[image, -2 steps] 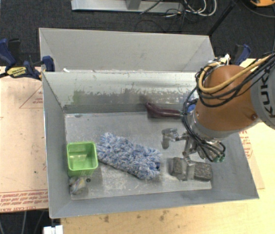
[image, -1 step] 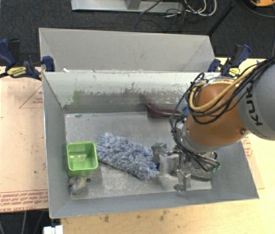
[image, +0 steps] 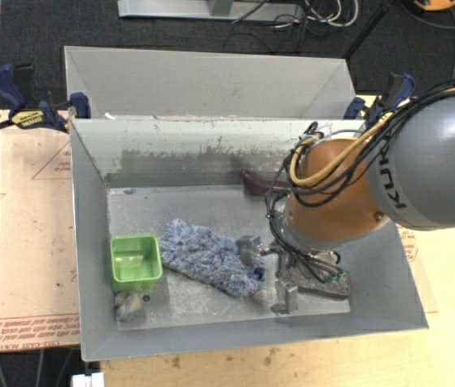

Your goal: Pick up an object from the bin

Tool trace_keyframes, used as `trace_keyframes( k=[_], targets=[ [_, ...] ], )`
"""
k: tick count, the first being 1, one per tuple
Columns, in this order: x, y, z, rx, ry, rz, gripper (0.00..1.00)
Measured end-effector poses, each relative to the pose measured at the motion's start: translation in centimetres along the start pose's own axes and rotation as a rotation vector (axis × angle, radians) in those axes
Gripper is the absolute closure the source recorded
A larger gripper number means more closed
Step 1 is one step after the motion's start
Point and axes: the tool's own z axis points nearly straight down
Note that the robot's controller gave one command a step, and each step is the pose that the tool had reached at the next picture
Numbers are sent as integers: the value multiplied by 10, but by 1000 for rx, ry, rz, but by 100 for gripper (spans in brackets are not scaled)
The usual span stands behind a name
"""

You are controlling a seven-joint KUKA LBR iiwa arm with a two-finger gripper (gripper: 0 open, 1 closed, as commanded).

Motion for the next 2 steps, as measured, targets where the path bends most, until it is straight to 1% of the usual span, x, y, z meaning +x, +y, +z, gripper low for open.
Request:
trace_keyframes(
  k=[1,2],
  targets=[
    [-50,38,16,1,-1,55,100],
    [-50,38,16,1,-1,54,100]
  ],
)
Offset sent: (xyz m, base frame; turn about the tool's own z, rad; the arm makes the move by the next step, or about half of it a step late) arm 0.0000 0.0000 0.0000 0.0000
